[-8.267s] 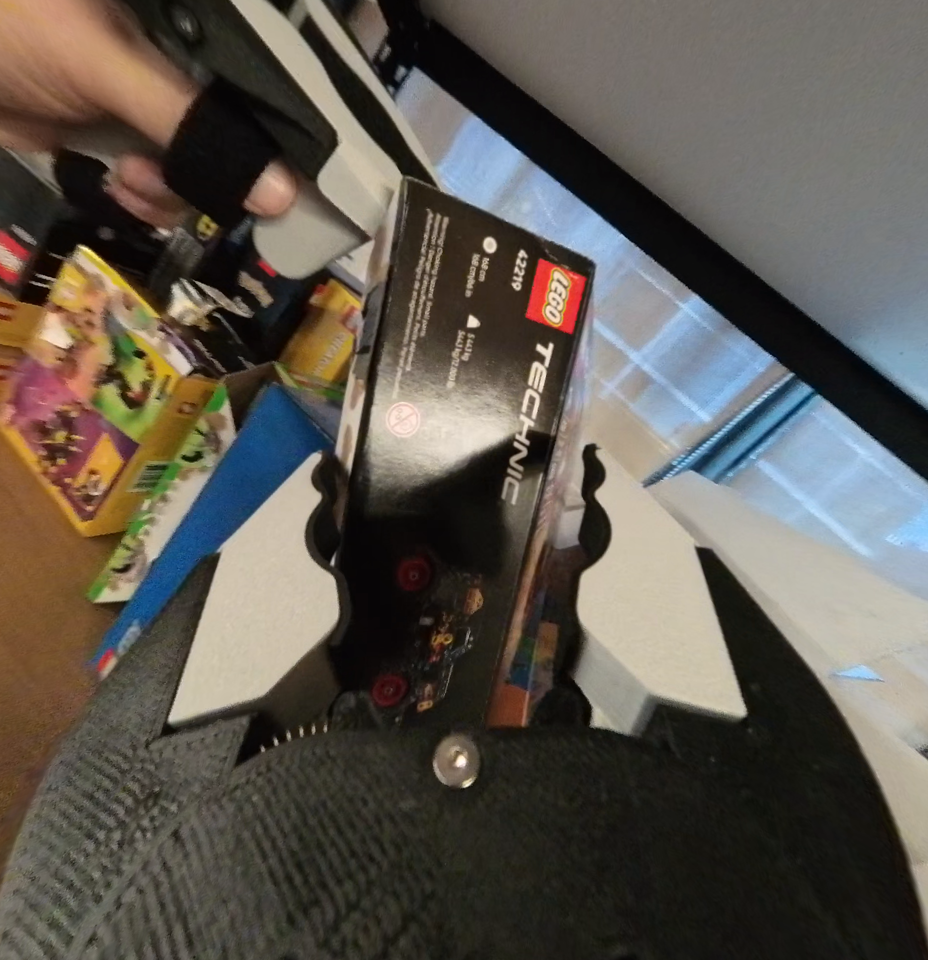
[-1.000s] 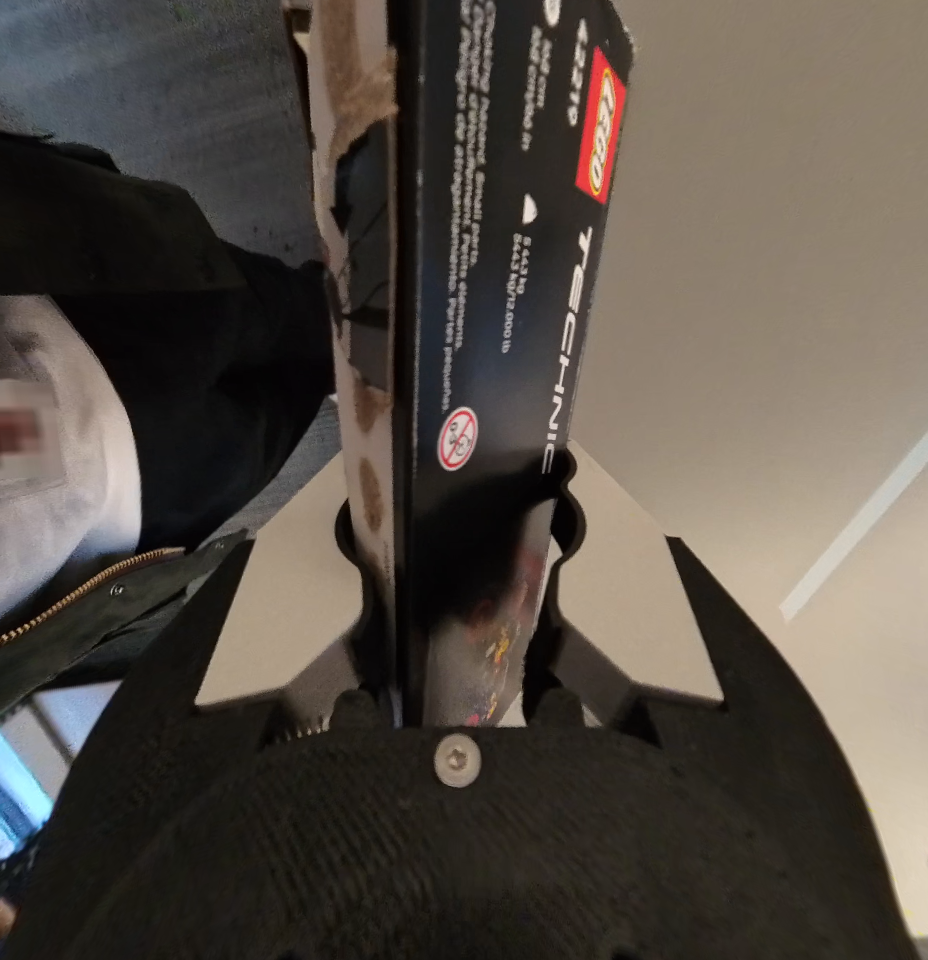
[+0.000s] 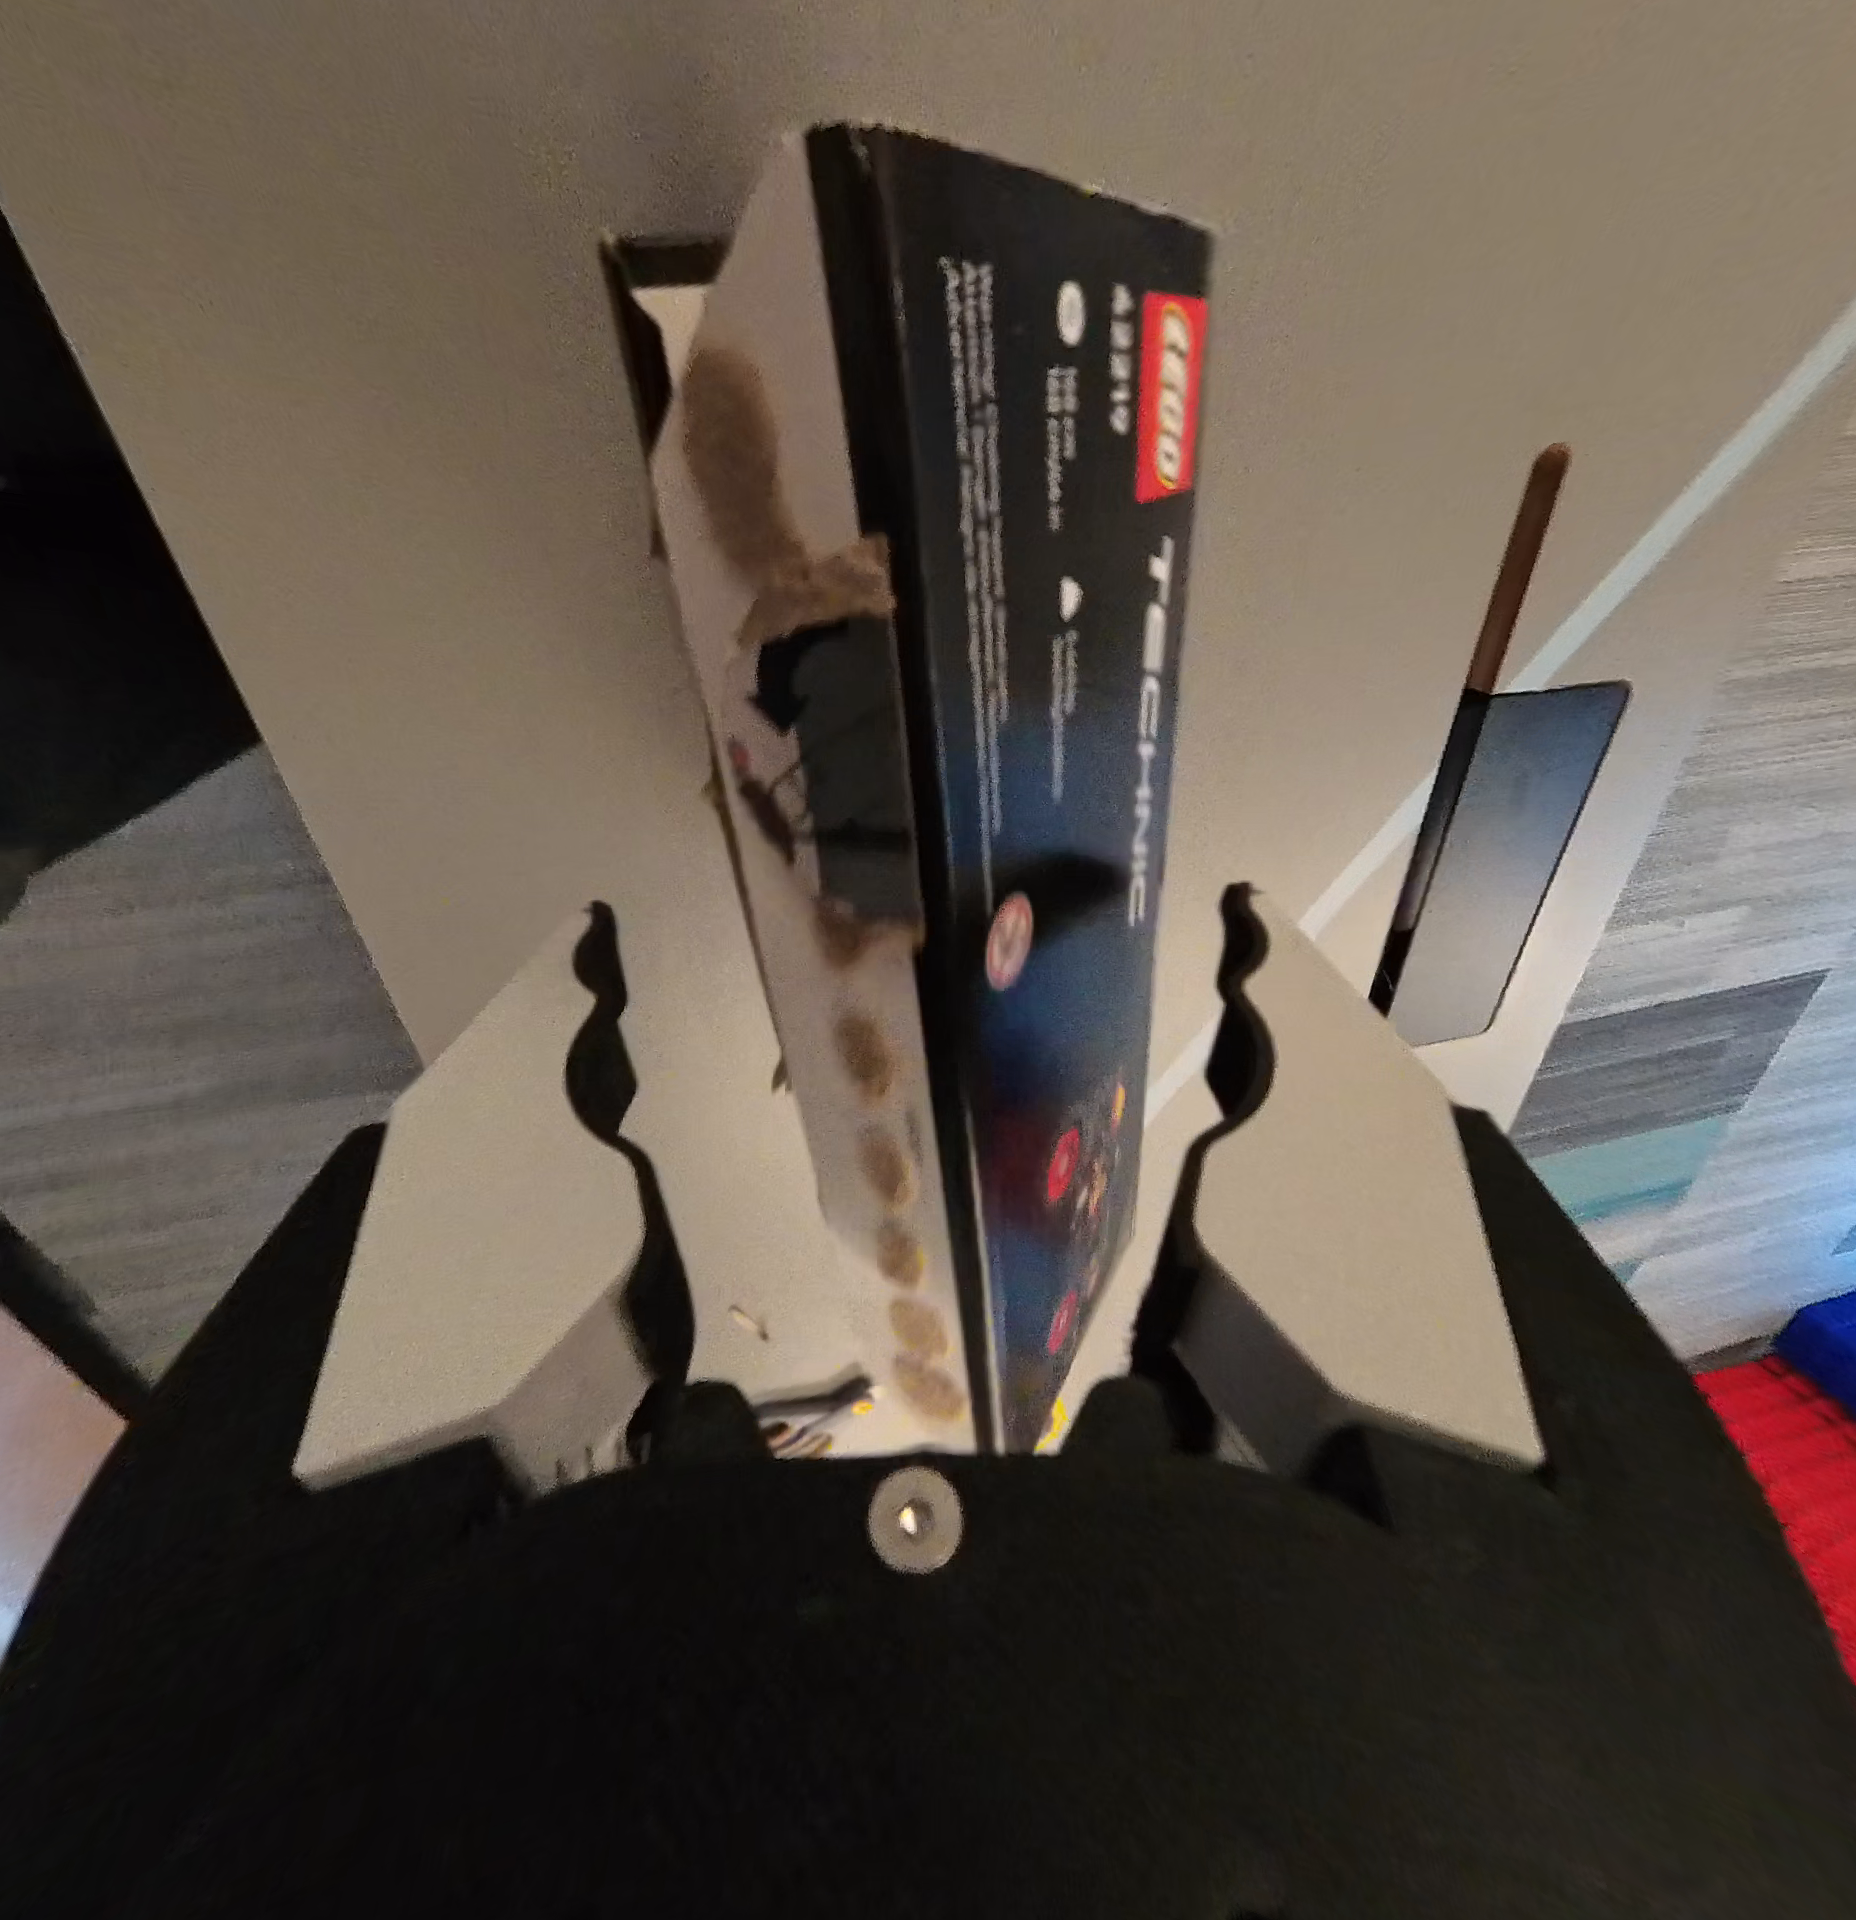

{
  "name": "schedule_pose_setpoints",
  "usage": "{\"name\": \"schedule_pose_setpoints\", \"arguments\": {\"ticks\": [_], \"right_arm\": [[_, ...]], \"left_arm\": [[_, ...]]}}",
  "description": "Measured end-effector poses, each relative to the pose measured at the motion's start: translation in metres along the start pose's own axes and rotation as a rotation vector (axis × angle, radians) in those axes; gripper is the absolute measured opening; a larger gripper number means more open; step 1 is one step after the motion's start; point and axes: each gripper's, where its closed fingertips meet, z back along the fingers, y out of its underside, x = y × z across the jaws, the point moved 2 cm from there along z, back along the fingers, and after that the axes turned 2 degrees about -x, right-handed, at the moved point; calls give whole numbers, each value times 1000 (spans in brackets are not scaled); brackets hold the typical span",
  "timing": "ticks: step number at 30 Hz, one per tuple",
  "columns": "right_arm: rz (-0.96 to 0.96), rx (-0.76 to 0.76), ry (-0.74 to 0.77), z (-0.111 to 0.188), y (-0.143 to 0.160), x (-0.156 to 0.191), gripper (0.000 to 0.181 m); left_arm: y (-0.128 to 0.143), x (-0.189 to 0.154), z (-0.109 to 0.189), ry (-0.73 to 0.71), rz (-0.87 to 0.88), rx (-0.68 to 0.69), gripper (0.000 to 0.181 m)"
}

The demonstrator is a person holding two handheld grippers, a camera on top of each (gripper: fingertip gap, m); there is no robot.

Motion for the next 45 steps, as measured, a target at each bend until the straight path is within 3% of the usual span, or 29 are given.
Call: {"name": "schedule_pose_setpoints", "arguments": {"ticks": [5,9,10,12,14,15,18,23,26,30,32,35,39,45], "right_arm": [[-185,-218,106,62,22,19,126],[-515,-584,263,126,78,60,113],[-633,-714,320,138,98,72,102],[-899,-987,503,157,156,97,62],[-1155,-1179,629,156,222,134,22],[-1253,-1220,667,150,251,154,12],[-1382,-1181,704,137,308,202,0],[-1288,-918,902,159,378,257,0],[-1275,-939,860,163,410,284,0],[-1300,-963,746,145,451,309,5],[-1304,-984,679,132,468,307,11],[-1290,-949,553,99,489,278,17],[-1209,-849,461,48,511,203,21],[-1149,-803,338,-39,530,92,20]], "left_arm": [[-9,-4,-8,58,22,-56,98],[-40,-27,-18,76,-51,-183,87],[-49,-36,-21,78,-101,-206,85],[-67,-59,-32,75,-207,-241,80],[-82,-88,-49,106,-300,-250,77],[-86,-105,-61,141,-335,-244,77],[-80,-158,-109,311,-348,-164,72],[-56,-219,-208,421,-320,-49,57],[-54,-248,-269,398,-297,-56,47],[-35,-272,-340,337,-241,-13,32],[-22,-277,-370,317,-253,47,31],[-26,-281,-403,271,-246,59,32],[-34,-267,-435,195,-283,63,33],[-38,-216,-481,112,-307,87,34]]}}
